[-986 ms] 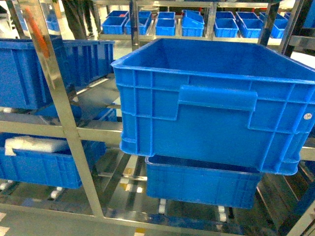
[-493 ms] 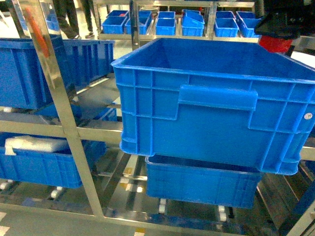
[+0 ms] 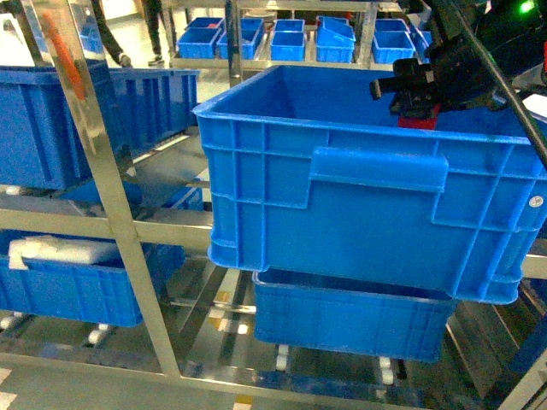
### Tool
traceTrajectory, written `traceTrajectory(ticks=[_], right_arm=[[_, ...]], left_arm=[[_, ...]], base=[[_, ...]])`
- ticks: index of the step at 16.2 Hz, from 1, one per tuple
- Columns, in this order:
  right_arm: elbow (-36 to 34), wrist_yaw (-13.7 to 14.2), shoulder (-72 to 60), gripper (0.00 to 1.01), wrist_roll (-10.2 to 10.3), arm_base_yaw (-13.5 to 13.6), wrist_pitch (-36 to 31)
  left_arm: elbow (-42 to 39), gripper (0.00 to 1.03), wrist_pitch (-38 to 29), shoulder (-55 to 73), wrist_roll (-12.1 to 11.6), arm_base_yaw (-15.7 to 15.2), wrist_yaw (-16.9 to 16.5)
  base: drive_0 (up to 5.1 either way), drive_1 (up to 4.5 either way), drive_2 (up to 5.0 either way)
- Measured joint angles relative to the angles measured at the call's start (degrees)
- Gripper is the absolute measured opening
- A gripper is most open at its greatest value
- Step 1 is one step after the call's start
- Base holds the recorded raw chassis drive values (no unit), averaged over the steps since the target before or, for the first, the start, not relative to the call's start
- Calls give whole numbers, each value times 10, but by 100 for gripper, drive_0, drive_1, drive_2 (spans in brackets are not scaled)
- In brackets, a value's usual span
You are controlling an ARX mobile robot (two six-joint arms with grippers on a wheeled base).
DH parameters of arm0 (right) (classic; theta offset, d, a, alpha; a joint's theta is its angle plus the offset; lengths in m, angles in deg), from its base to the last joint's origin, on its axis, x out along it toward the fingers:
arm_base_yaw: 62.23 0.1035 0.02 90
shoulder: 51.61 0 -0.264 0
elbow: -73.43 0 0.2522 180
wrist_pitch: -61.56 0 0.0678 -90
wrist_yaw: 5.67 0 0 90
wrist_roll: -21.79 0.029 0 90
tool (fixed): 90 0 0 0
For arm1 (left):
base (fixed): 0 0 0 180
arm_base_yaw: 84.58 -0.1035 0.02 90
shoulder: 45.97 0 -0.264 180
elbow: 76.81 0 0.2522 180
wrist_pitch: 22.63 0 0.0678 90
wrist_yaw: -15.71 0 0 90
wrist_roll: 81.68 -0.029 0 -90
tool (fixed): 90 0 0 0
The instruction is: Pick red block from blue box to shelf
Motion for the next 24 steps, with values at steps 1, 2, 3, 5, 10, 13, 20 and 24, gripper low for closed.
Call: traceTrajectory(ticks=[1,2,3,5,10,13,20,24], right_arm=[[3,0,-2,29,1,0,0],[14,3,-10,29,4,6,5],[30,5,-22,29,9,10,11],[49,12,-31,42,18,19,9],[-11,-12,17,95,41,10,-17],[-243,-143,268,98,118,-39,-26],[-471,0,696,98,57,-165,-10],[-497,-9,723,92,52,-174,-83]], left_arm=[[0,98,0,0,0,0,0],[0,98,0,0,0,0,0],[0,98,0,0,0,0,0],[0,98,0,0,0,0,0],[0,98,0,0,0,0,0],[0,98,0,0,0,0,0],[0,98,0,0,0,0,0],[0,98,0,0,0,0,0]], base=[[0,0,0],[0,0,0],[0,0,0],[0,0,0],[0,0,0],[0,0,0],[0,0,0],[0,0,0]])
